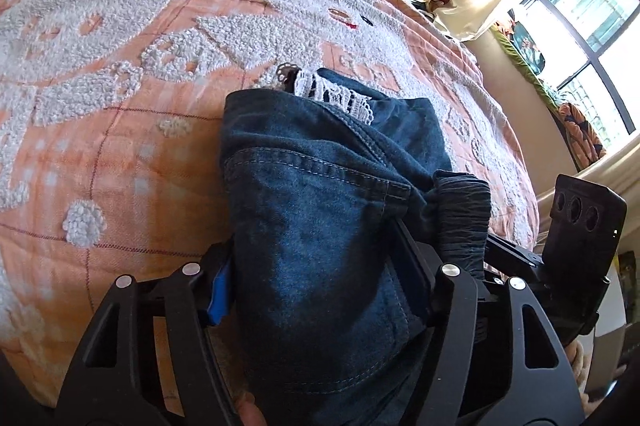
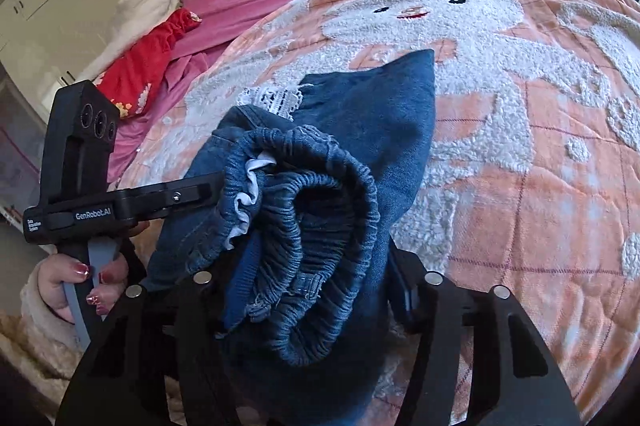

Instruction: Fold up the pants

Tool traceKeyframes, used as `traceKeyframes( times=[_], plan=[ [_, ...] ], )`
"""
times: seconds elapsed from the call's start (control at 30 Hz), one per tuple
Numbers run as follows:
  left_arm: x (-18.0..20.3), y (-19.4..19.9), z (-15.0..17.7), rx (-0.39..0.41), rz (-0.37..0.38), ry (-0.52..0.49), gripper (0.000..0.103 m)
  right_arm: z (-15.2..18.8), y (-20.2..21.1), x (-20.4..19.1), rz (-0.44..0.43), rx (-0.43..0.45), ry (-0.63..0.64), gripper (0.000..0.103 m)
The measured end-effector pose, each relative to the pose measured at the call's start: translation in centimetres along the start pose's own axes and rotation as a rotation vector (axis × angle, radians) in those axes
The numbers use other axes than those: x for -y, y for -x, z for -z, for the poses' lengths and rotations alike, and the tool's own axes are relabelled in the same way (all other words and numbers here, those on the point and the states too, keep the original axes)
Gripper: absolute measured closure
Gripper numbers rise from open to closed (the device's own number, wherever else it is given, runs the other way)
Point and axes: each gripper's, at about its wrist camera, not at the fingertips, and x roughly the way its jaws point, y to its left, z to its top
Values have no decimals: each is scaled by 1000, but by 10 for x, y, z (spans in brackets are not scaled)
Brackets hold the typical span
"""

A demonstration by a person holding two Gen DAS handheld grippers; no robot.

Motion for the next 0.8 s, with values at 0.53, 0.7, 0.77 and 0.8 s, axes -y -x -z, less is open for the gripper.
traceKeyframes(
  times=[0.53,0.7,0.77,0.8],
  plan=[
    [9,-14,-58,71,-100,-80,46,-59,-6,4,111,50,64,51],
    [-3,-29,-51,28,-138,-56,35,-51,-15,21,117,25,-17,38],
    [-4,-28,-50,28,-138,-50,34,-49,-14,23,116,28,-28,35],
    [-3,-27,-49,29,-144,-53,33,-48,-14,22,121,29,-27,34]
  ],
)
